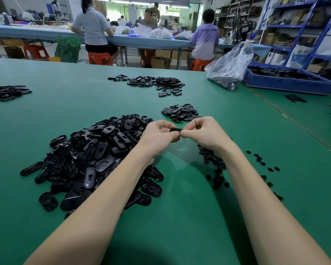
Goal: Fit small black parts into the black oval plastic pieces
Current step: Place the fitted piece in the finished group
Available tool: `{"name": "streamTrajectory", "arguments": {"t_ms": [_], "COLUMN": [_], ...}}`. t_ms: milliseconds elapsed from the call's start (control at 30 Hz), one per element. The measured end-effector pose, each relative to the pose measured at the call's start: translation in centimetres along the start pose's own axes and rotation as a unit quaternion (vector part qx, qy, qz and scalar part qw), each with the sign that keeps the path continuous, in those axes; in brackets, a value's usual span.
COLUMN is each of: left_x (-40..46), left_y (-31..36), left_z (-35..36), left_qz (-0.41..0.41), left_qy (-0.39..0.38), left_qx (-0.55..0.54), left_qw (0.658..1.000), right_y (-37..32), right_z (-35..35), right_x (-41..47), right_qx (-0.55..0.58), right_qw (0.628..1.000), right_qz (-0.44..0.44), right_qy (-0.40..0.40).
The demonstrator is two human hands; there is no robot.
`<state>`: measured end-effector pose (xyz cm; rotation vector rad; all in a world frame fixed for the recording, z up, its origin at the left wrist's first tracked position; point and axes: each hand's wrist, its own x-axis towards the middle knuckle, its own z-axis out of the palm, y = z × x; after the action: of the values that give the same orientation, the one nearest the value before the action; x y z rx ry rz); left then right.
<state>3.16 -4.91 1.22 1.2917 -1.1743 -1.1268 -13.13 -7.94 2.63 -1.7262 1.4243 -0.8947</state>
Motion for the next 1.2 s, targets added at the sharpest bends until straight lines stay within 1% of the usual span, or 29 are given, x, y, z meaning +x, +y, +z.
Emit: {"name": "streamTrajectory", "arguments": {"t_ms": [100,167,233,333,400,533,667,700,767,800,867,967,1100,1200], "left_x": [0.3,0.5,0.5,0.6,0.8,1.2,1.1,1.0,0.9,0.7,0.7,0.7,0.8,0.7], "left_y": [0.0,0.0,-0.2,-0.3,-0.3,-0.6,-1.1,-1.2,-1.3,-1.3,-1.4,-1.4,-1.5,-1.4], "left_z": [-0.6,-1.0,-0.9,-0.8,-0.8,-1.1,-1.0,-0.9,-0.9,-0.9,-1.1,-1.3,-1.3,-1.4], "left_qz": [0.002,-0.007,-0.017,-0.031,-0.031,-0.016,-0.002,0.008,0.033,0.042,0.045,0.043,0.046,0.044], "left_qy": [0.002,0.009,0.012,0.007,0.010,0.014,-0.023,-0.040,-0.071,-0.077,-0.081,-0.083,-0.084,-0.086], "left_qx": [-0.052,-0.075,-0.094,-0.120,-0.114,-0.026,0.099,0.148,0.256,0.289,0.307,0.306,0.306,0.309], "left_qw": [0.999,0.997,0.995,0.992,0.993,0.999,0.995,0.988,0.963,0.953,0.947,0.948,0.947,0.946], "right_y": [0.0,-0.1,-0.1,0.0,0.0,0.5,0.7,0.7,0.8,1.0,1.3,1.7,1.7,1.5], "right_z": [0.1,-0.1,-0.1,0.5,0.8,0.8,0.8,0.9,1.2,1.4,1.8,2.2,2.4,1.9], "right_x": [-0.2,-0.4,-0.3,-0.1,0.1,1.8,5.7,6.8,8.6,9.4,10.6,11.6,12.0,11.4], "right_qx": [0.061,0.057,-0.016,-0.169,-0.201,-0.168,-0.119,-0.110,-0.113,-0.126,-0.144,-0.159,-0.162,-0.166], "right_qw": [0.998,0.996,0.994,0.973,0.965,0.972,0.979,0.978,0.971,0.967,0.959,0.952,0.954,0.959], "right_qz": [-0.035,-0.069,-0.109,-0.150,-0.146,-0.087,0.019,0.040,0.067,0.077,0.098,0.114,0.090,0.076], "right_qy": [0.006,-0.016,-0.012,0.050,0.086,0.138,0.163,0.173,0.198,0.208,0.225,0.236,0.237,0.214]}}
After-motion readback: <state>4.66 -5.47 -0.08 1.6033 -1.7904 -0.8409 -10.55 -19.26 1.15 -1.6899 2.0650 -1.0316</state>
